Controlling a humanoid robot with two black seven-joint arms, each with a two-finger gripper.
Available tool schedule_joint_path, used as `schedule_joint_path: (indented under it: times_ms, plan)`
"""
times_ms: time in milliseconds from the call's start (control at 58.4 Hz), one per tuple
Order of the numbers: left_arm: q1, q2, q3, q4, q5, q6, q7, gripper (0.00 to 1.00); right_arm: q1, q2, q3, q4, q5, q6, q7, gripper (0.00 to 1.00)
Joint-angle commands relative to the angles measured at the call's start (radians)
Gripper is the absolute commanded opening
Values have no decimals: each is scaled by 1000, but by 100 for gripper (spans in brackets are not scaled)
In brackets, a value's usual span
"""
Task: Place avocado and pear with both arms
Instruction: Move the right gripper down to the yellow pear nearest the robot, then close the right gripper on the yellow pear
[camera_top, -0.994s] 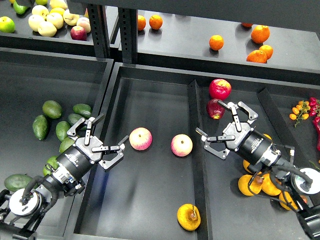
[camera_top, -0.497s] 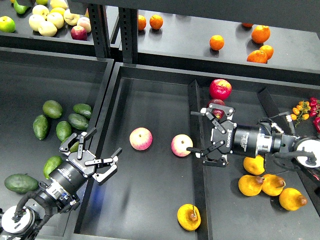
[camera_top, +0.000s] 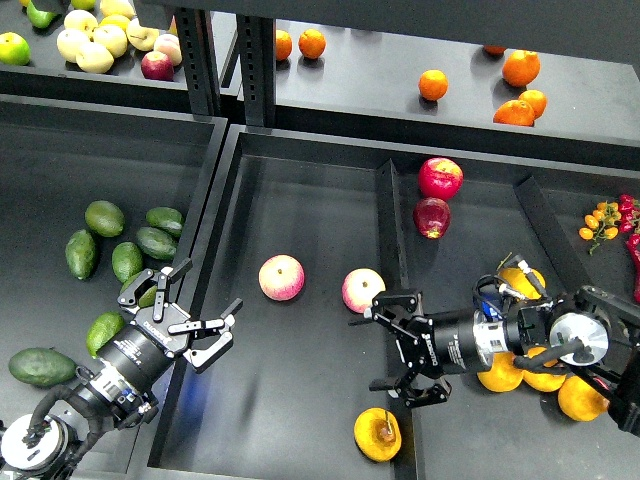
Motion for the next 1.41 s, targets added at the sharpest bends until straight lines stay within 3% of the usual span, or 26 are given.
schedule_joint_path:
  times_ms: [0, 463, 1388]
  plan:
    - [0, 0, 0, -2, 0, 0, 0, 99, -4, -13, -22, -12, -21, 0, 0, 99]
    - [0, 0, 1, 0, 1, 0, 0, 99, -14, -3, -112, -25, -109, 0, 0, 98]
    - [0, 0, 1, 6, 8, 0, 0, 99, -71, 171, -132, -267, -126, 0, 0, 75]
